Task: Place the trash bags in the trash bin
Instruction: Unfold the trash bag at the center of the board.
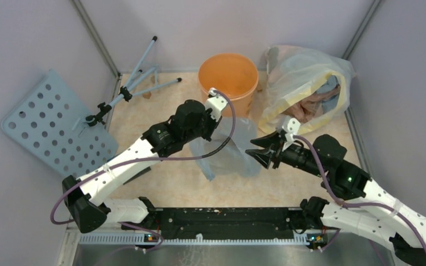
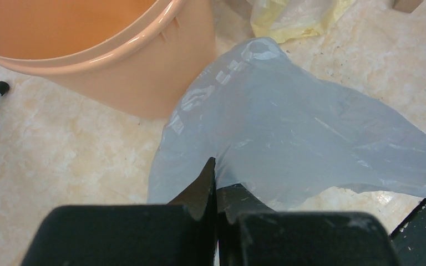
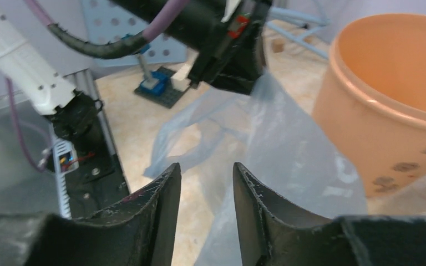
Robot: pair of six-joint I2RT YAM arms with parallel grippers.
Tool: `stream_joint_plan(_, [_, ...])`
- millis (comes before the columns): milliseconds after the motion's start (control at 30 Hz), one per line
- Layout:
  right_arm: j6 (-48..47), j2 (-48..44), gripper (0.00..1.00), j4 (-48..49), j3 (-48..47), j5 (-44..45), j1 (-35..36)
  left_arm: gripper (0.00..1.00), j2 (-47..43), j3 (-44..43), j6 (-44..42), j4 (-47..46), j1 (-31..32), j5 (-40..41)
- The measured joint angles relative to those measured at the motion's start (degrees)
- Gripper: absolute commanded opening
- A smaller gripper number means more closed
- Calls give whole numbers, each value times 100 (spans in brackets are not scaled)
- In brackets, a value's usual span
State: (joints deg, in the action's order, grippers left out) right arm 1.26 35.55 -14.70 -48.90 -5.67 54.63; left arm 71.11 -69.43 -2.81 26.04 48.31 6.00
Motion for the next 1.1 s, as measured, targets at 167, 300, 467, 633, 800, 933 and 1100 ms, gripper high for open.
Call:
stream_joint_plan(167, [-120, 675, 3, 219, -39, -708, 192, 0, -4, -33, 120, 26, 0, -7])
stream_joint_plan(300, [-295, 1257, 0, 372, -39, -404, 1019, 0, -2, -68, 151, 131, -2, -26])
stream_joint_plan(467, [-535, 1987, 0, 678, -37, 616, 1755, 0, -2, -120, 170, 168, -17, -55])
stream_joint_plan(633, [-721, 2367, 0, 1554, 435, 1521, 1886, 0, -2, -120, 332, 216, -52, -66])
stream_joint_plan(800, [-859, 2603, 0, 2562, 1355, 2448, 1853, 0, -2, -120, 494, 234, -127, -151])
stream_joint_plan(933, [-938, 2887, 0, 3095, 1554, 3115, 1709, 0, -22, -120, 605, 319, -223, -286])
stream_joint_plan(1100, [-1021, 2931, 0, 3606, 1711, 3534, 1172, 0, -162, -120, 708, 529, -382, -608])
